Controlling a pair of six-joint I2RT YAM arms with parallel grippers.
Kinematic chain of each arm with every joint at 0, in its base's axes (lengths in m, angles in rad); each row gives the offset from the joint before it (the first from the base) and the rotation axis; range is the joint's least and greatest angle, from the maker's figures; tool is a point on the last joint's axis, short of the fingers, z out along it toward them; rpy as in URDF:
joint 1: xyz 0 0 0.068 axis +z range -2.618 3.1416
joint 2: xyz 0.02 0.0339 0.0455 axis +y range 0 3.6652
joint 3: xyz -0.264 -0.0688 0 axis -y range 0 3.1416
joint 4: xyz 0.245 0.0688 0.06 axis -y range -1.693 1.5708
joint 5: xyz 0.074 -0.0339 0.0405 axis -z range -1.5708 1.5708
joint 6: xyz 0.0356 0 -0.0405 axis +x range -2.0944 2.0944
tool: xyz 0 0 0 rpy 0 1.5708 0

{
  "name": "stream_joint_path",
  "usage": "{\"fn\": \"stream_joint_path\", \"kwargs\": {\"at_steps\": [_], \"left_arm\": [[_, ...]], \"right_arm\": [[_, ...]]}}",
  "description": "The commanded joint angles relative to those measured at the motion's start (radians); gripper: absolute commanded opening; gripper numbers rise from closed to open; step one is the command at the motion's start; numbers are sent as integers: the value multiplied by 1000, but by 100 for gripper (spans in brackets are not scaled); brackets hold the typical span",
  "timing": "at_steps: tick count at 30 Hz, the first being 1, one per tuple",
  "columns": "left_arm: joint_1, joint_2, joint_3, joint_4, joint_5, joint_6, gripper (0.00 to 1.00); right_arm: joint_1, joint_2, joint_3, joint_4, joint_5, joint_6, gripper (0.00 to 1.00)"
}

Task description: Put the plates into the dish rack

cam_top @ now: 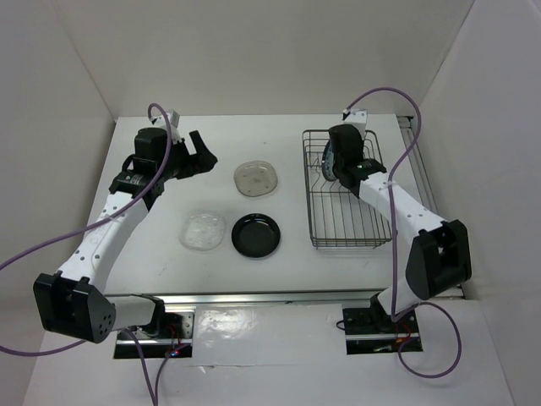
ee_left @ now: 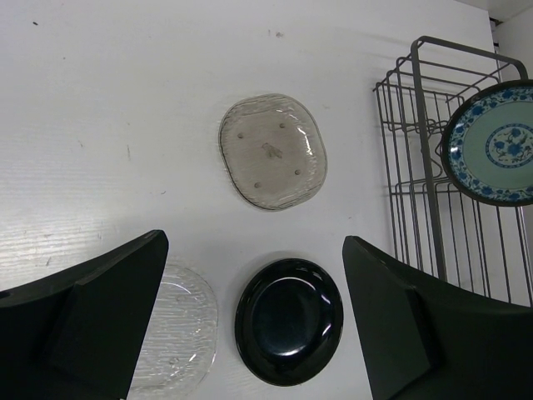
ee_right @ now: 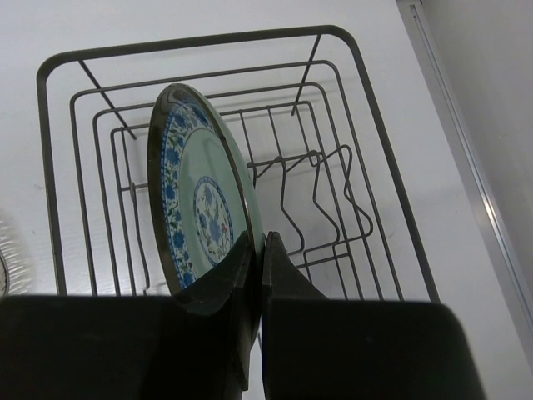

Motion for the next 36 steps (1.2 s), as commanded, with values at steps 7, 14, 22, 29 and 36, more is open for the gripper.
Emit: {"fn": "stream_joint_path", "kwargs": {"at_steps": [7,14,22,29,36], "left_arm": [[2,18,42,18,15,-2,100],[2,144,42,67,64,-21,100],[2,403,149,151,124,13,98],[-7,667,350,105,170,73,91],[-53,821,458,22,123,82,58]], "right_arm": [[16,55,-14,81,2,-4,19],[25,102,7,111,-25,-4,41],[45,130,92,69,13,-15,84],[76,64,132,2,51,7,100],[151,-63,112,-8,64,28,100]]}}
